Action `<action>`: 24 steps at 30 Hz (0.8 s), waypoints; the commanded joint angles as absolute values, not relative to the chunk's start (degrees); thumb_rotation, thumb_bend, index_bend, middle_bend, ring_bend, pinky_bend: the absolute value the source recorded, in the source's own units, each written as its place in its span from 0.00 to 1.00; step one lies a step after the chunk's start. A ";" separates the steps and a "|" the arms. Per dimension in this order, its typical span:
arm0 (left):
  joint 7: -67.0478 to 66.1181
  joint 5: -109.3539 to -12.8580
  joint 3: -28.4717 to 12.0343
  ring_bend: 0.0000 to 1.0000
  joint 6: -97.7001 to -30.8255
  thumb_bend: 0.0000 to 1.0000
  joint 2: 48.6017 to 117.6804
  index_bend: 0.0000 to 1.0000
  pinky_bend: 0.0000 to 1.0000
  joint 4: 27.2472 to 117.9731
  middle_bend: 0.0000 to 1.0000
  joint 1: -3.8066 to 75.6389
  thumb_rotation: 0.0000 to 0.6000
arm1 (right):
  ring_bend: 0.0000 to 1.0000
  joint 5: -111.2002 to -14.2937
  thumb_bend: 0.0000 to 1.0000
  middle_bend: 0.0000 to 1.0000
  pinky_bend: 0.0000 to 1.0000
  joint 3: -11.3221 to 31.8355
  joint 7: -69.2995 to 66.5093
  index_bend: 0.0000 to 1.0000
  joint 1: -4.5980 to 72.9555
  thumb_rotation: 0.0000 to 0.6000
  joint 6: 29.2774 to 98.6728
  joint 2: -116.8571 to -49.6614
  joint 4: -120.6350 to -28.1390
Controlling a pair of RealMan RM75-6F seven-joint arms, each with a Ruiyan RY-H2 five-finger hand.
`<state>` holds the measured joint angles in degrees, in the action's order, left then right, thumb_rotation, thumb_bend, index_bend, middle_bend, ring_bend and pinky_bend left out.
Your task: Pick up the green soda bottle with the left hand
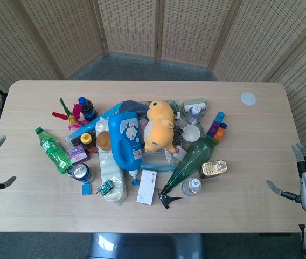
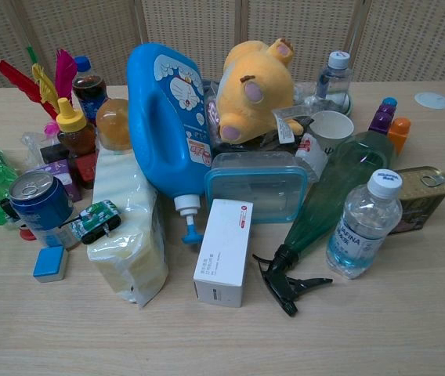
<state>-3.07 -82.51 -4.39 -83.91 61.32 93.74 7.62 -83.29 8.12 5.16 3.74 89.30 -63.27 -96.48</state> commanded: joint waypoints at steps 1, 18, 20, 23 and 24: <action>-3.10 -83.51 -4.13 0.00 -84.36 0.00 61.72 0.00 0.00 93.24 0.00 7.62 1.00 | 0.00 -83.53 0.00 0.00 0.00 8.04 5.22 0.00 3.71 0.53 89.43 -63.25 -96.38; -1.75 -88.41 -3.39 0.00 -66.04 0.00 57.42 0.00 0.00 81.05 0.00 20.16 1.00 | 0.00 -82.87 0.00 0.00 0.00 8.23 3.83 0.00 3.46 0.53 89.42 -62.66 -96.66; -1.70 -89.01 -3.28 0.00 -63.20 0.00 57.56 0.00 0.00 79.39 0.00 22.29 1.00 | 0.00 -82.82 0.00 0.00 0.00 8.25 3.81 0.00 3.49 0.53 89.35 -62.68 -96.77; -2.68 -89.57 -3.05 0.00 -58.81 0.00 58.53 0.00 0.00 76.24 0.00 25.51 1.00 | 0.00 -82.69 0.00 0.00 0.00 8.20 3.96 0.00 3.54 0.53 89.15 -62.74 -96.71; -2.91 -89.70 -2.90 0.00 -57.25 0.00 59.28 0.00 0.00 74.74 0.00 26.61 1.00 | 0.00 -82.60 0.00 0.00 0.00 8.19 3.99 0.00 3.56 0.53 89.04 -62.77 -96.65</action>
<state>-2.36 -88.84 -3.10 -60.41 58.36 77.70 23.90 -82.61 8.19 3.98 3.55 89.04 -62.77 -96.66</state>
